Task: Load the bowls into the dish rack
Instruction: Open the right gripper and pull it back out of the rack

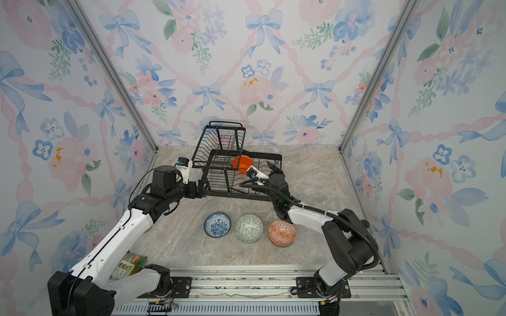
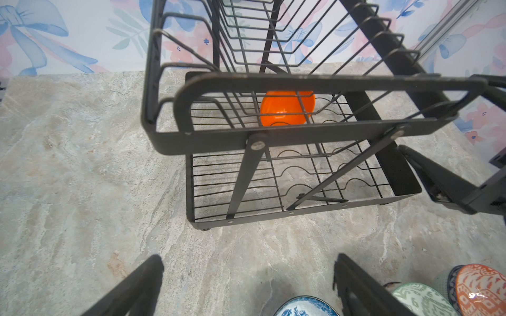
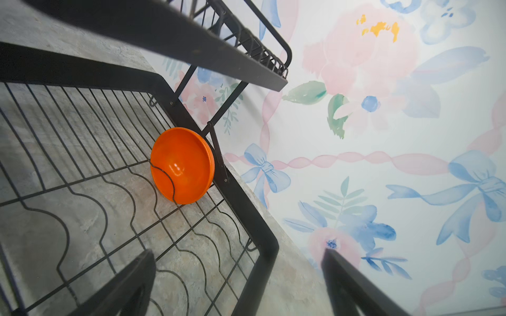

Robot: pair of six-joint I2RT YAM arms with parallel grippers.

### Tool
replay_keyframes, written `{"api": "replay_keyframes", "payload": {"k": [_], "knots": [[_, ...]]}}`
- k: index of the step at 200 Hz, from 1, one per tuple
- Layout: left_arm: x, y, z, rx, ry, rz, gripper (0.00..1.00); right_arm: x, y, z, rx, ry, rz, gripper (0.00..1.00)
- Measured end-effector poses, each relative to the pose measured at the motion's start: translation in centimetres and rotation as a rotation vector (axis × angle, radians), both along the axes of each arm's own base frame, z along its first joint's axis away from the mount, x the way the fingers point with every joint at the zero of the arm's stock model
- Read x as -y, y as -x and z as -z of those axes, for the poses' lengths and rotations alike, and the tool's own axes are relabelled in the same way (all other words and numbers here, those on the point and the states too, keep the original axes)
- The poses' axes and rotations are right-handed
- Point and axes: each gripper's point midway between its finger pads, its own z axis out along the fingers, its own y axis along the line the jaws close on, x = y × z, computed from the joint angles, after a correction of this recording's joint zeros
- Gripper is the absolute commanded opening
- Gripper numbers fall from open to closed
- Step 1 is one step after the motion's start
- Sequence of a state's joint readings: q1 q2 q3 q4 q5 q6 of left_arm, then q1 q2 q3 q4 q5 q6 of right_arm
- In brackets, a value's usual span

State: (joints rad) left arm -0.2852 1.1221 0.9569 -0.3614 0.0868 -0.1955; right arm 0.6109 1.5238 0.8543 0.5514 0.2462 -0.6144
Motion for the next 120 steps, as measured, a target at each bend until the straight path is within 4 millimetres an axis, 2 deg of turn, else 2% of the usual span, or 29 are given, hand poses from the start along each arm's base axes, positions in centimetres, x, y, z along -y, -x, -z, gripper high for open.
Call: {"api": "replay_keyframes", "payload": {"k": [29, 51, 65, 120], "knots": [[1.6, 0.7, -0.2, 0.006, 0.002, 0.047, 0.98, 1.1, 1.7, -3.3, -0.132, -0.139, 0.039, 0.97], [2.4, 1.0, -0.3, 0.010, 0.001, 0.071, 0.98, 1.9, 3.0, -4.8, -0.233, -0.197, 0.074, 0.97], [2.8, 1.2, -0.3, 0.011, -0.002, 0.081, 0.98, 2.7, 4.2, -4.7, -0.295, -0.214, 0.095, 0.97], [4.4, 2.1, 0.1, -0.001, 0.002, 0.135, 0.98, 6.6, 9.3, -2.2, -0.558, -0.215, 0.194, 0.97]]}}
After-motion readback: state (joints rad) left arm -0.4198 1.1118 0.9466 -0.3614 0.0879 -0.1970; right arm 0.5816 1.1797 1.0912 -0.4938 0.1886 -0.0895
